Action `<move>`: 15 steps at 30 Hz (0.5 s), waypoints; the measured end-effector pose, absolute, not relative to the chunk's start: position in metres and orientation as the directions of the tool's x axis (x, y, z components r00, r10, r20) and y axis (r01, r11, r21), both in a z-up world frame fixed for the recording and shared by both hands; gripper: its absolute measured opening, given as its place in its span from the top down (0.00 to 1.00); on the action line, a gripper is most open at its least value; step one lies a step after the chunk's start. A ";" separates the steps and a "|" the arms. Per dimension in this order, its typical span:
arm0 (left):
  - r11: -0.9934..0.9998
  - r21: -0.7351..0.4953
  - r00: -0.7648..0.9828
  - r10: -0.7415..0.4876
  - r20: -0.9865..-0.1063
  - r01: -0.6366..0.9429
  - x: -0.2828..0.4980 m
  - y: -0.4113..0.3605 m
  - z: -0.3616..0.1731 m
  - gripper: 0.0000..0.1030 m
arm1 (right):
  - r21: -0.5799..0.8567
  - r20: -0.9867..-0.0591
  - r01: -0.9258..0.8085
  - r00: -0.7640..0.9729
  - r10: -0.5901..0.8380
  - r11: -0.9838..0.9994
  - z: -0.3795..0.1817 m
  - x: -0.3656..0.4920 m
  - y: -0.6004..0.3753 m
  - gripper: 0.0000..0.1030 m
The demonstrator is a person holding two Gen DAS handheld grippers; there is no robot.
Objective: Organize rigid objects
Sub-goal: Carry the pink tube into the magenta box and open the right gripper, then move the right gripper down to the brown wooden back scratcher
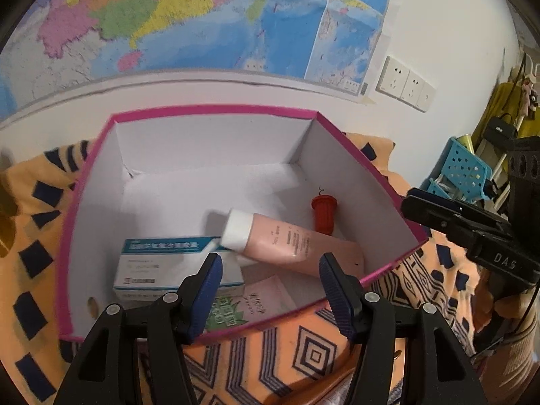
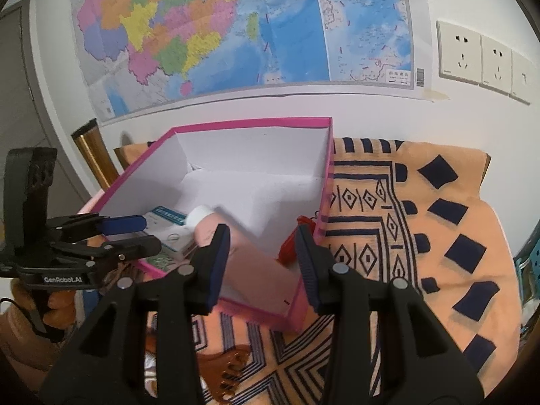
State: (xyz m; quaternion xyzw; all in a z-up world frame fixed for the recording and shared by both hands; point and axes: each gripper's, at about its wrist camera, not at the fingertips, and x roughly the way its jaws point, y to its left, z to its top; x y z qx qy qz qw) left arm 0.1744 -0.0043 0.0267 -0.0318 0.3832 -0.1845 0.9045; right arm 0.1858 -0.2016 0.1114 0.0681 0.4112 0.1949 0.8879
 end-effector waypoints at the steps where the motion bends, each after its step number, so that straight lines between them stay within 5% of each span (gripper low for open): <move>1: 0.929 -0.200 0.642 -0.360 -0.677 0.311 0.171 -0.003 0.028 0.40 | 0.293 -0.698 -0.290 0.586 0.411 0.911 0.112 0.184 -0.203 0.59; 15: 0.925 -0.159 0.695 -0.366 -0.619 0.345 0.113 0.008 0.045 0.36 | 0.435 -0.627 -0.349 0.545 0.557 0.830 0.124 0.141 -0.210 0.56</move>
